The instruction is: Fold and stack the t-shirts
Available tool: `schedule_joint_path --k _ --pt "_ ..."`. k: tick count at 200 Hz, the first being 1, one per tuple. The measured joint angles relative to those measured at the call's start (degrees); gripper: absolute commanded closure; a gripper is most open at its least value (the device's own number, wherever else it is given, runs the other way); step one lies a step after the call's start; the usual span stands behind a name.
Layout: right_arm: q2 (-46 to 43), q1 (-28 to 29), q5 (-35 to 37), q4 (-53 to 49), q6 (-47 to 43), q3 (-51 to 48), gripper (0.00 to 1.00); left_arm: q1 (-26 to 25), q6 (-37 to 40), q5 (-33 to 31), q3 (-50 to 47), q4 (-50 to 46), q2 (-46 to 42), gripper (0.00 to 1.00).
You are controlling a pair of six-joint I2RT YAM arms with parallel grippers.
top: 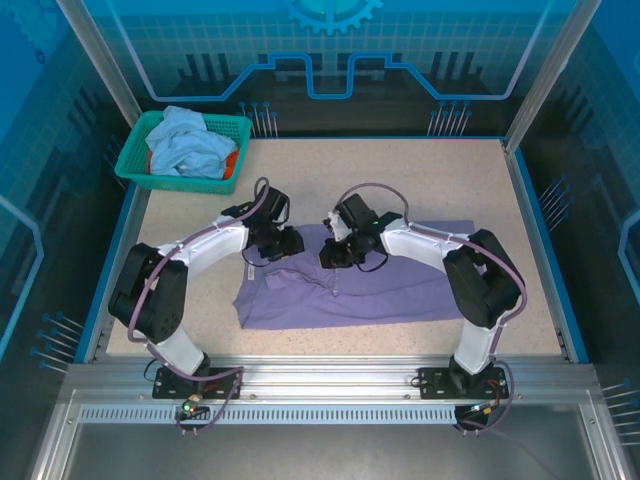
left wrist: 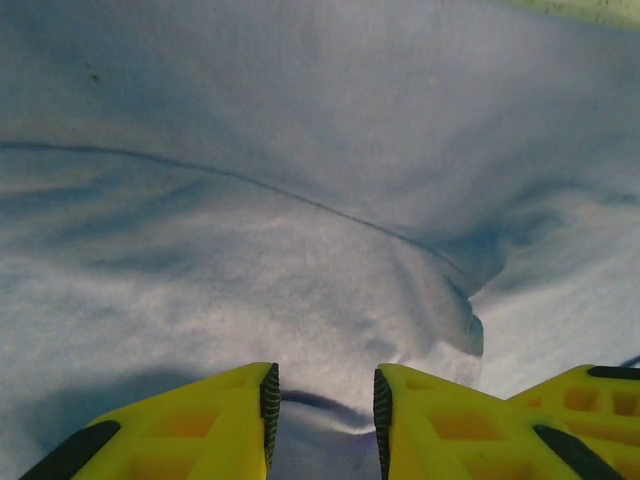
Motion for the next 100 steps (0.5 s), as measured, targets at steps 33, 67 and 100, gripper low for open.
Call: schedule_joint_path --k 33,67,100 --pt "1.92 1.95 -0.02 -0.92 0.39 0.87 0.9 -1.42 -0.02 0.74 -5.7 -0.61 -2.8 0.66" --pt "3.15 2.29 -0.07 -1.64 0.17 0.04 0.9 -2.67 -0.87 2.49 -14.16 -1.22 -8.96 0.65" --pt "3.1 2.8 -0.11 -1.92 -0.68 -2.99 0.89 -2.64 -3.1 4.59 -21.27 -2.25 -17.07 0.63"
